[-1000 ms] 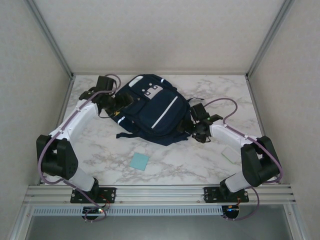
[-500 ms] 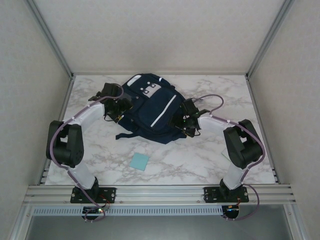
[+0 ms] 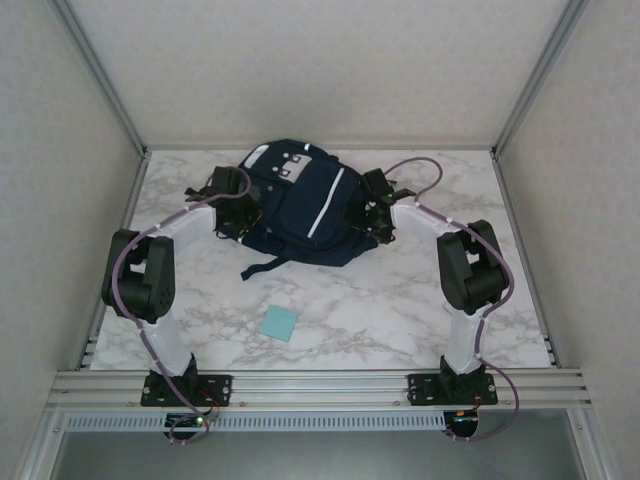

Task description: Pack books, pencil case, and school supplies into a backpack

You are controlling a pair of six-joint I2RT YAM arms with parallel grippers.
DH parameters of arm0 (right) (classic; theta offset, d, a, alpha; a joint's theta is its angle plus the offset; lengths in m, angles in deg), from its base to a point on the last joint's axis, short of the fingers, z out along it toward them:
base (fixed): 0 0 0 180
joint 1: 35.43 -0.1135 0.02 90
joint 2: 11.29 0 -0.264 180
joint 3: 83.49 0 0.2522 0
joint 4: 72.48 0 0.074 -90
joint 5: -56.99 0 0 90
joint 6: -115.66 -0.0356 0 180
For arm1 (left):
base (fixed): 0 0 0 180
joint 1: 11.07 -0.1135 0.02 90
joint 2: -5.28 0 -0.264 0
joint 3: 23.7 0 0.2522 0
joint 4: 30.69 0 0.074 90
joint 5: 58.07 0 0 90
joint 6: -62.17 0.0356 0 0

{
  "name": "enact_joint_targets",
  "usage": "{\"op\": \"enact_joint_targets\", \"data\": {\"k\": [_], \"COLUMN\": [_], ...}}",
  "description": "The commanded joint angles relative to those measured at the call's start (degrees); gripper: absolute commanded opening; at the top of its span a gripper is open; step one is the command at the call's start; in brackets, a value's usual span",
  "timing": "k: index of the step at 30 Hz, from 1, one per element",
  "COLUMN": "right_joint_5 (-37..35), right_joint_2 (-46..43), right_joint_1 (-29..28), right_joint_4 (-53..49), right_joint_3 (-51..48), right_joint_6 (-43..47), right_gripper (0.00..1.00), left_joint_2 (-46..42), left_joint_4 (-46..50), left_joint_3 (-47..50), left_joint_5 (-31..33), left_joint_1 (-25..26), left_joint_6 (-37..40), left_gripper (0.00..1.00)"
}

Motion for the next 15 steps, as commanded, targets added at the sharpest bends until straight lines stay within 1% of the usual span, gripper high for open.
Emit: {"op": "enact_joint_targets", "data": {"k": [1,6,9,12,15], "right_joint_5": [-1.9,-4.2,-4.3,-0.6,4.7], "right_joint_2": [-2.3,-8.1,-11.4,-14.1,-14.4], "right_joint_1": [-0.3,-2.0,-3.6,-6.0,-9.5], "right_joint_4": [-2.0,-10.5,-13.0,-10.8,-3.9], "right_joint_3": [4.0,6.3,6.1,4.6,2.9], "right_joint_6": [3.8,4.5,3.4,1.0,-3.7], "right_gripper": [0.88,0.87,0.87,0.83,0.76], "left_joint_2": [-2.0,-7.9,-10.2,-12.0,-13.2], "left_joint_4": [-1.1,-2.7,-3.3,-3.5,-3.4], "left_joint_3": [3.8,4.5,4.0,3.3,3.2], "left_joint_5": [1.0,0.9,1.8,2.8,3.6], "left_joint_1": [1.6,3.7,4.7,5.7,6.6], "left_joint_6": [-3.8,-10.8,-13.6,-15.2,-16.6], "left_gripper": [0.00,0.00,0.00,0.00,0.00]}}
